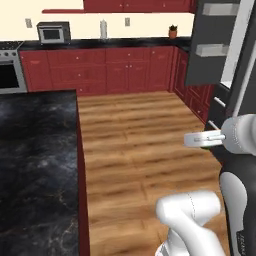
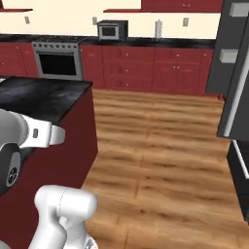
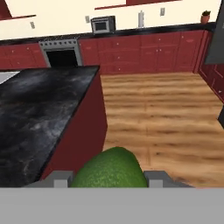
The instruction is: Take the cheese, chicken drumstick, and avocado from the fridge and place them on the plate on the dining counter to create an appetizer plate.
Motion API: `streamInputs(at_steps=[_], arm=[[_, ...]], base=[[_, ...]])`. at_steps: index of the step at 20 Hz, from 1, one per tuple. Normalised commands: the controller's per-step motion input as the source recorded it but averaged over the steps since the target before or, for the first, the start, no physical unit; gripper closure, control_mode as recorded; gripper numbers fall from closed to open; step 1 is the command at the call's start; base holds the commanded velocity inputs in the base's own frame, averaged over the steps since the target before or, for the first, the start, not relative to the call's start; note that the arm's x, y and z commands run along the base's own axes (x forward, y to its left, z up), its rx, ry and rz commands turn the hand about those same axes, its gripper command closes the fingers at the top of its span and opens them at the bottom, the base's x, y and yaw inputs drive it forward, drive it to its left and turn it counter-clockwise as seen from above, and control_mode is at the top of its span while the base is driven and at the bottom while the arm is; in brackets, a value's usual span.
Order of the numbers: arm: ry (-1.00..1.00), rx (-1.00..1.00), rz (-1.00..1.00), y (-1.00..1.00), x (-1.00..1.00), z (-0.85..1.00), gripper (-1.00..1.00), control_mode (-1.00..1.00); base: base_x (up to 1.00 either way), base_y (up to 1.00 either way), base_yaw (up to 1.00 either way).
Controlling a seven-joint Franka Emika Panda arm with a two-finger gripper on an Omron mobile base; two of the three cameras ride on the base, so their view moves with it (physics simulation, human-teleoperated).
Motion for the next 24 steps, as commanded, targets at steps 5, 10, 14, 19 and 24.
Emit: streamInputs(at_steps=[5,10,14,19,24], arm=[[0.0,0.0,0.0,0.0,0.0,0.0,1.0,1.0],[0.0,0.0,0.0,0.0,0.0,0.0,1.0,1.0],[0.0,0.0,0.0,0.0,0.0,0.0,1.0,1.0],[0.0,0.0,0.0,0.0,0.0,0.0,1.0,1.0],[0.0,0.0,0.0,0.0,0.0,0.0,1.0,1.0]], base=[[-1.0,0.09,-0.29],[-1.0,0.07,-0.24],[-1.0,0.4,-0.21],[-1.0,0.79,-0.17],[-0.69,1.0,-0.18]])
